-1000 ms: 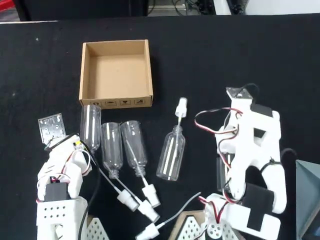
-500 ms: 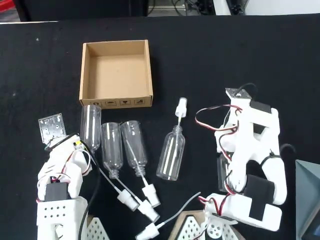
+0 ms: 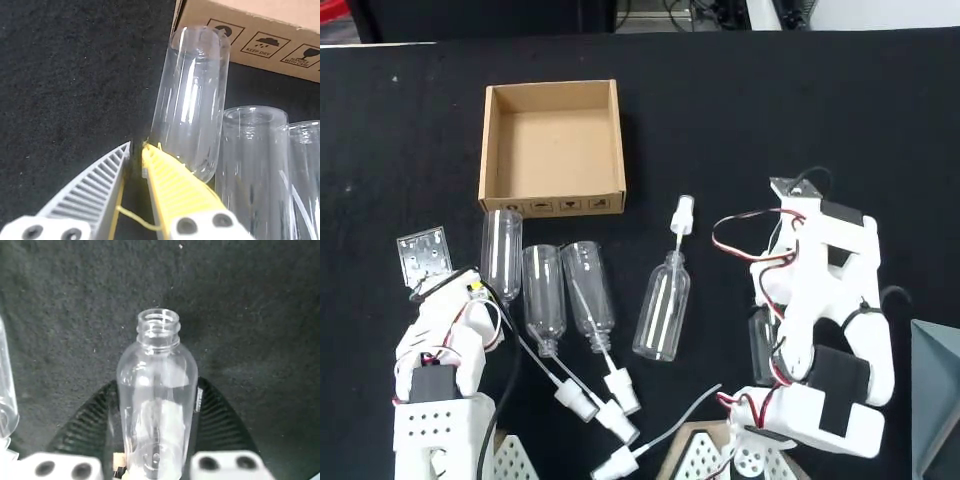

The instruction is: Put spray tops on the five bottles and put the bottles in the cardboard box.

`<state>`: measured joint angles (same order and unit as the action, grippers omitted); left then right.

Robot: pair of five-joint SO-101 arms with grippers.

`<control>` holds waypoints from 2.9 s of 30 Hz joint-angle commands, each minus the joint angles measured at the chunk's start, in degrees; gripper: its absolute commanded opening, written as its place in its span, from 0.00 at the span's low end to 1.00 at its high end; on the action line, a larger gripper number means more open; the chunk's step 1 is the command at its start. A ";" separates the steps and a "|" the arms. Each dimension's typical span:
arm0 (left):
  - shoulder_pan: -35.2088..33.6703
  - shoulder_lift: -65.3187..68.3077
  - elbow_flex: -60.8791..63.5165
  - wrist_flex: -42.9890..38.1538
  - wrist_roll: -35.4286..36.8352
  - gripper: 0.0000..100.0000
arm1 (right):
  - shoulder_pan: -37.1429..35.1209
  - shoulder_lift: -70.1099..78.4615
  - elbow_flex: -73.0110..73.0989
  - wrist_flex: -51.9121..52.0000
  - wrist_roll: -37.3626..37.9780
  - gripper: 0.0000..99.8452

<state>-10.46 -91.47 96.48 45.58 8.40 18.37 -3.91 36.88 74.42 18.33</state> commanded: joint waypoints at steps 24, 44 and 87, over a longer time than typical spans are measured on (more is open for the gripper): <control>0.48 -0.97 1.45 -1.05 -0.44 0.03 | -10.46 -15.78 -15.96 18.64 0.00 0.06; 0.40 -0.97 1.45 -0.97 -0.44 0.03 | -20.92 -17.98 -24.57 22.24 -7.91 0.06; 3.21 -0.26 -25.01 13.19 -31.56 0.03 | -6.95 -35.12 6.37 -13.19 -16.18 0.06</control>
<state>-10.29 -91.47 79.52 53.58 -20.00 9.93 -36.35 43.47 62.90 3.65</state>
